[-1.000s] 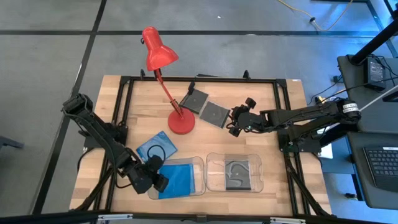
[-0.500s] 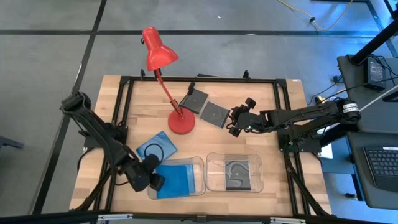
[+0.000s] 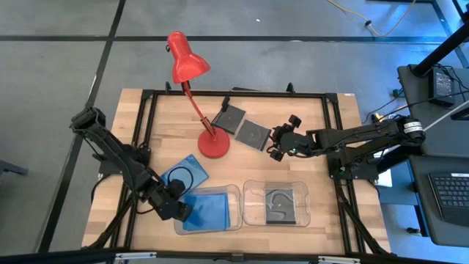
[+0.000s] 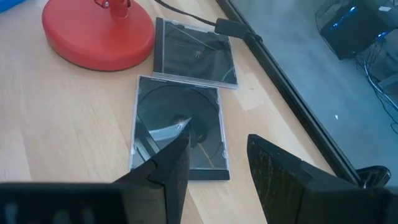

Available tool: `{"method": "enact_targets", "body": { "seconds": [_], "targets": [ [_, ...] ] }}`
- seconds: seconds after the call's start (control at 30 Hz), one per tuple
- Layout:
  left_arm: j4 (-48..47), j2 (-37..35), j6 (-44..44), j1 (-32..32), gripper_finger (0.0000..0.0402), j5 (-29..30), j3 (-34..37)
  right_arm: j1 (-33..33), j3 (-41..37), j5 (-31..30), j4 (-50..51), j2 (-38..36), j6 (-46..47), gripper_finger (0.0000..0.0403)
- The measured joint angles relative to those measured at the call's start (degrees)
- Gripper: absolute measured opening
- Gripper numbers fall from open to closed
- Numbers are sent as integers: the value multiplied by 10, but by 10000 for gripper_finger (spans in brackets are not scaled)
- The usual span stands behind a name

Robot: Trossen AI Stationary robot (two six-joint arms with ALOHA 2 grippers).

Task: Pick & place jewel cases by type
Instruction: Put the blue cd case into the left transparent bin

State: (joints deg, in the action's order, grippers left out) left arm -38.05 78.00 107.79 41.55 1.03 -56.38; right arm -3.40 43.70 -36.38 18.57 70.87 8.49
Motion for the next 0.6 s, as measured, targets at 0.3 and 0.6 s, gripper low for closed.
{"method": "enact_targets", "body": {
  "seconds": [0.3,0.6],
  "targets": [
    [-71,-72,-76,-26,136,57,0,0,0,4,-22,0,-17,163],
    [-259,-144,11,-32,137,172,0,0,0,4,-31,0,-30,163]
  ]
}}
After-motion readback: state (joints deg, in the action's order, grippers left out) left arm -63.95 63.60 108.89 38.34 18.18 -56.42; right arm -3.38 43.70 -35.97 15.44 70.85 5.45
